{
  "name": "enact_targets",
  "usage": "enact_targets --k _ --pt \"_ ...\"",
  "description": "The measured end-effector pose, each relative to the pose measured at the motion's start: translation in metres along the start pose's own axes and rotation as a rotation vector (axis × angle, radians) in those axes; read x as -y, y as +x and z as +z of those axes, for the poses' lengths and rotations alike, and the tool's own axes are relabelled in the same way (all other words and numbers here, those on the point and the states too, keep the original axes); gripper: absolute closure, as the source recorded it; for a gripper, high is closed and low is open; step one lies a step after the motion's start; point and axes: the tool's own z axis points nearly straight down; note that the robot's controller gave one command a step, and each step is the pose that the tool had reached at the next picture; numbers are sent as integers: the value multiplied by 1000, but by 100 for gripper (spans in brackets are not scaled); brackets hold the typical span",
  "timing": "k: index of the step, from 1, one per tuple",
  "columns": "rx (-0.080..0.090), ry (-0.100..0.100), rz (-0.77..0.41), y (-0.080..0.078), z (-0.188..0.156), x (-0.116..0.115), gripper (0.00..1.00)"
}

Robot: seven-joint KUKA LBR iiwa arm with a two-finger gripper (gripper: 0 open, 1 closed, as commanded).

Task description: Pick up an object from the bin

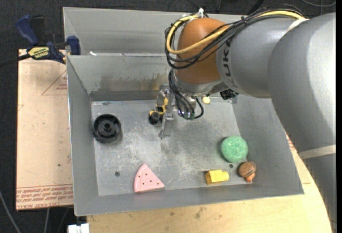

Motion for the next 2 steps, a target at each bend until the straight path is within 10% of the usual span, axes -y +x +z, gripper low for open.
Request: enact_targets --k 2 --pt "-4 4 -34 -28 6 12 0"
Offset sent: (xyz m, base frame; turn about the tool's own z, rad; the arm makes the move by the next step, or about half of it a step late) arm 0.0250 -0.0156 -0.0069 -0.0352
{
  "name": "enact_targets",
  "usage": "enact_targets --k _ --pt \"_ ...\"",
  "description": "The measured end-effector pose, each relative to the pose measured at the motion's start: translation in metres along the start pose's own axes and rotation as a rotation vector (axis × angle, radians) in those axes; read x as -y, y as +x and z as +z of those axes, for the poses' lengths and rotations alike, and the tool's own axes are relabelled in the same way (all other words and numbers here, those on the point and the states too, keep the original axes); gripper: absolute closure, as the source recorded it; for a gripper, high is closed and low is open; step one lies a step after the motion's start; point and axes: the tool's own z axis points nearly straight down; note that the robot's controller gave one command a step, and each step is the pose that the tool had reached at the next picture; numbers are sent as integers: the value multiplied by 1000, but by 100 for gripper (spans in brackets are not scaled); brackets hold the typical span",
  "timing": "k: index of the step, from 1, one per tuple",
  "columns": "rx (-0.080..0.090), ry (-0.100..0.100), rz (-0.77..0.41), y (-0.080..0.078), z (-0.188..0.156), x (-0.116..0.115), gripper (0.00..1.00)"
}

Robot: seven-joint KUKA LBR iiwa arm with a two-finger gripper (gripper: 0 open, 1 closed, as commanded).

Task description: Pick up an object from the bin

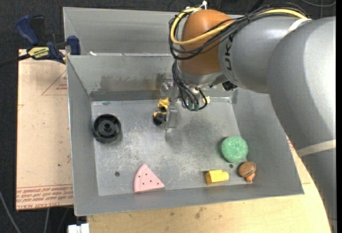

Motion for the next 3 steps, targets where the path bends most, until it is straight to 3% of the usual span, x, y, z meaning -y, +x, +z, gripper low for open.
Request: enact_targets --k 1,2,3 --pt "-1 -1 -44 1 -3 2 100" --pt "-1 -1 -44 1 -3 2 100" --pt "-11 1 -53 3 -43 7 100"
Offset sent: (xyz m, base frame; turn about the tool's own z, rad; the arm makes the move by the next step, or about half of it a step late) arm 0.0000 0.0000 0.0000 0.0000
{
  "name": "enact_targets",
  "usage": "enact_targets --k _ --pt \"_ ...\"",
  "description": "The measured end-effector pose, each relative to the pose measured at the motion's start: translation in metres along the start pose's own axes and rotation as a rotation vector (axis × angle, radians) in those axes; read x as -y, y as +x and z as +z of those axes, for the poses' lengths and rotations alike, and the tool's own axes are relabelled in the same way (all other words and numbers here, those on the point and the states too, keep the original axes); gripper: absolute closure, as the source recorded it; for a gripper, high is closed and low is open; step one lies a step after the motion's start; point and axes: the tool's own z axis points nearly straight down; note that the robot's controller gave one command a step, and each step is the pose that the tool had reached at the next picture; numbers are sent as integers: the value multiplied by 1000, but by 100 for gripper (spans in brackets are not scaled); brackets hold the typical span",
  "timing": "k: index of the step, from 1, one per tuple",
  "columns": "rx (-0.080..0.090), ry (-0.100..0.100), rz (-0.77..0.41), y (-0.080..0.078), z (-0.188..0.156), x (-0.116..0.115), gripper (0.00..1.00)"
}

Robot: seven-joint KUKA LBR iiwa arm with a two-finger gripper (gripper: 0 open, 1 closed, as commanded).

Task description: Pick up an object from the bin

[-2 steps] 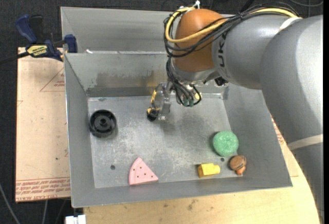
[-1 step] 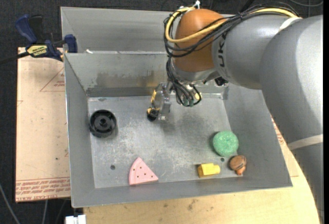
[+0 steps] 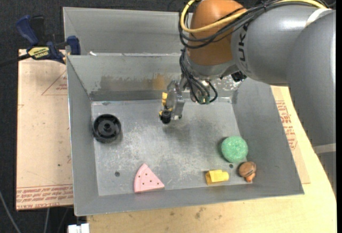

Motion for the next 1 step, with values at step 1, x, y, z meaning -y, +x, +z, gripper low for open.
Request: enact_targets --k 1 --pt "7 0 -12 0 -59 -8 100"
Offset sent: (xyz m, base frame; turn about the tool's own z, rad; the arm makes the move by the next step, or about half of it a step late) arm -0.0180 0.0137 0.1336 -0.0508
